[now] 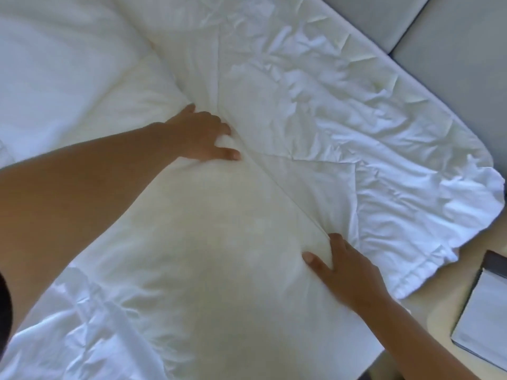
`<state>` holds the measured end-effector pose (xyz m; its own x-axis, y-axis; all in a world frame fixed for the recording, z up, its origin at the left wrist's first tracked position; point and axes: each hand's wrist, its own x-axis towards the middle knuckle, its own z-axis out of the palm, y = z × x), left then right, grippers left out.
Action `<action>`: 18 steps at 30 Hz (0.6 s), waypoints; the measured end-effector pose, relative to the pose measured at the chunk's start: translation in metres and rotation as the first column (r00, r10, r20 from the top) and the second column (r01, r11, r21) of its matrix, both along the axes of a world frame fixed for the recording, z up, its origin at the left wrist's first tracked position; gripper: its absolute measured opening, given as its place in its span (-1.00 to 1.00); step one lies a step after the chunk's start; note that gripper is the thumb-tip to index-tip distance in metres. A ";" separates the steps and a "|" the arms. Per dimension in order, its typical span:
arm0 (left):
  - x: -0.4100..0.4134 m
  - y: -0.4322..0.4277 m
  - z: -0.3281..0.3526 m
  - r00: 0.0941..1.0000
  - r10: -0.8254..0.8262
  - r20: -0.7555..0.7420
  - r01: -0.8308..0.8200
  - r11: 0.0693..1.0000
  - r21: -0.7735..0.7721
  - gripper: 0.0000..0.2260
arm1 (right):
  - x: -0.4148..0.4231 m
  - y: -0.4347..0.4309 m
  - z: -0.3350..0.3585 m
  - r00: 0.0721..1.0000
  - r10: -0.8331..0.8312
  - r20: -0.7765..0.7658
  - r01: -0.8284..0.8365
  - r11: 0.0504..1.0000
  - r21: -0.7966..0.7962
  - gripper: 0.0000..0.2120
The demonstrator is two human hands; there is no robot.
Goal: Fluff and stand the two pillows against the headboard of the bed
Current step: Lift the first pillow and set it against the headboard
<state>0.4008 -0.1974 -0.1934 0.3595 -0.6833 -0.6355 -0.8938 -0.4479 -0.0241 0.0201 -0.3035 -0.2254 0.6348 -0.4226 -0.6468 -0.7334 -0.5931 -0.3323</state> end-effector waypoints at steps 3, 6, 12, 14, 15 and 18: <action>0.016 0.003 0.000 0.992 -0.110 0.060 0.110 0.994 0.009 -0.05 | -0.005 -0.003 -0.001 0.999 -0.025 -0.043 0.026 1.000 0.010 -0.26; 0.032 0.011 0.001 0.987 -0.136 0.088 0.136 0.991 0.006 -0.01 | -0.010 -0.001 -0.001 0.996 -0.068 -0.065 0.067 0.998 -0.003 -0.25; 0.017 0.012 0.010 0.981 -0.091 0.169 0.086 0.995 0.042 -0.23 | -0.009 0.005 0.011 0.989 -0.119 -0.084 0.118 0.993 -0.015 -0.22; 0.013 0.017 0.013 0.977 -0.051 0.205 0.049 0.999 0.017 -0.24 | -0.010 0.006 0.017 0.988 -0.149 -0.051 0.149 0.989 0.001 -0.23; 0.014 0.021 0.016 0.973 -0.008 0.231 0.008 1.000 -0.003 -0.25 | -0.011 0.005 0.020 0.986 -0.167 -0.025 0.167 0.986 0.000 -0.24; 0.022 0.025 0.038 0.950 0.040 0.310 -0.044 0.999 0.005 -0.25 | -0.012 0.000 0.036 0.982 -0.183 0.049 0.184 0.983 -0.010 -0.28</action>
